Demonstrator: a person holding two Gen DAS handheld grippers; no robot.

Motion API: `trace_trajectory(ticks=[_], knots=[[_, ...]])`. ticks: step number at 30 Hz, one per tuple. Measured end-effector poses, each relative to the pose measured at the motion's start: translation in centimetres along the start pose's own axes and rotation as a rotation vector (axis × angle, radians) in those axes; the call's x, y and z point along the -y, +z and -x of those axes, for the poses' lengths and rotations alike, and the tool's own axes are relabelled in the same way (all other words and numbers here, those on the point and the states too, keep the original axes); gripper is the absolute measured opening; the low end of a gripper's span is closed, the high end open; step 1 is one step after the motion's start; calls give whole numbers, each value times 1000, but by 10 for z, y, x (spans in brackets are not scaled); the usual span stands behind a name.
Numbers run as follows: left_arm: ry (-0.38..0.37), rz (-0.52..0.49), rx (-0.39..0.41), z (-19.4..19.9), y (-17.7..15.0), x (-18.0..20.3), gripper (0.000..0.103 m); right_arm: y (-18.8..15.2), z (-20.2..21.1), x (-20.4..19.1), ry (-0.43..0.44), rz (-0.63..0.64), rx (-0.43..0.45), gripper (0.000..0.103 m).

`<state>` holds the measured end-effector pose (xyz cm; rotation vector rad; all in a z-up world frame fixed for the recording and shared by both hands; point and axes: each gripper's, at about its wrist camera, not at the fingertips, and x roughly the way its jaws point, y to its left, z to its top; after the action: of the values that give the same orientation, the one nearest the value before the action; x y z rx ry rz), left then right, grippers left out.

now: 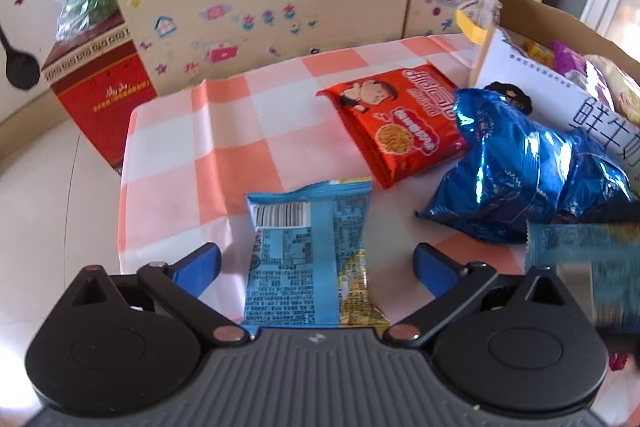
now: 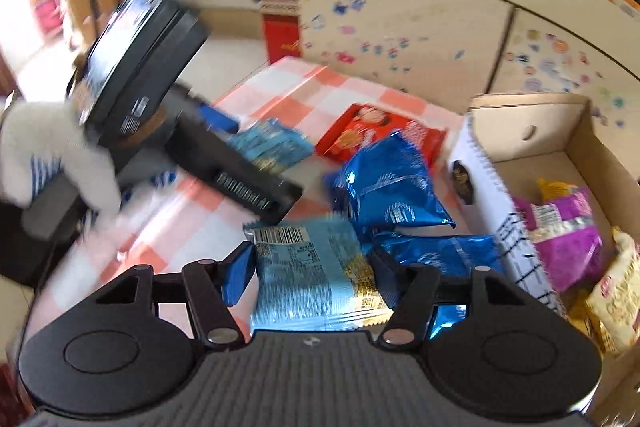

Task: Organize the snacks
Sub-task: 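Close the right tool on the light blue packet while the left tool lifts its packet, then carry both light blue packets over the cardboard box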

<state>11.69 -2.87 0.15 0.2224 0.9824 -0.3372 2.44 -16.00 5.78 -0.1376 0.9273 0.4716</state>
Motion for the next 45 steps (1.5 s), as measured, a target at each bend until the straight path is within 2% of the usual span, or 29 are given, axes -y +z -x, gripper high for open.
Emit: trace_trajectory(ticks=[2,4,6,11,14,20,23,25,26,31,33,34,35,40,45], knots=[[-10,-27,17,4,0,4,83,2,1,5,-1,-34,11,67],[-39,-44,25,8,1,9,60,2,-1,7,-6,-45,9,67],[-61,-61,31,11,0,13,50,1,-4,7,-8,-43,-5,67],[-63,-119,31,18,-6,18,50,-3,-9,12,24,-38,-60,66],[-54,-151,35,28,-15,22,50,-10,-7,8,7,-24,-85,65],[-52,-151,26,42,-39,28,50,-26,-8,-4,-13,-17,-124,65],[-53,-121,20,48,-51,29,50,-30,-6,-11,-39,24,-102,69],[-55,-99,17,53,-58,28,50,-31,-5,-15,-70,44,-84,81],[-54,-91,17,54,-61,28,50,-31,-7,-16,-84,58,-82,84],[-35,-61,11,58,-68,27,50,-29,-18,-27,-107,128,-86,85],[-25,-59,12,60,-70,28,50,-29,-23,-33,-135,164,-93,82],[-19,-60,13,61,-71,29,50,-29,-26,-34,-153,171,-105,70],[-13,-61,15,61,-72,30,50,-29,-28,-34,-164,170,-117,64],[9,-72,41,67,-76,38,50,-29,-16,-33,-154,146,-98,62],[11,-77,92,80,-74,44,50,-22,19,-32,-166,98,11,62]])
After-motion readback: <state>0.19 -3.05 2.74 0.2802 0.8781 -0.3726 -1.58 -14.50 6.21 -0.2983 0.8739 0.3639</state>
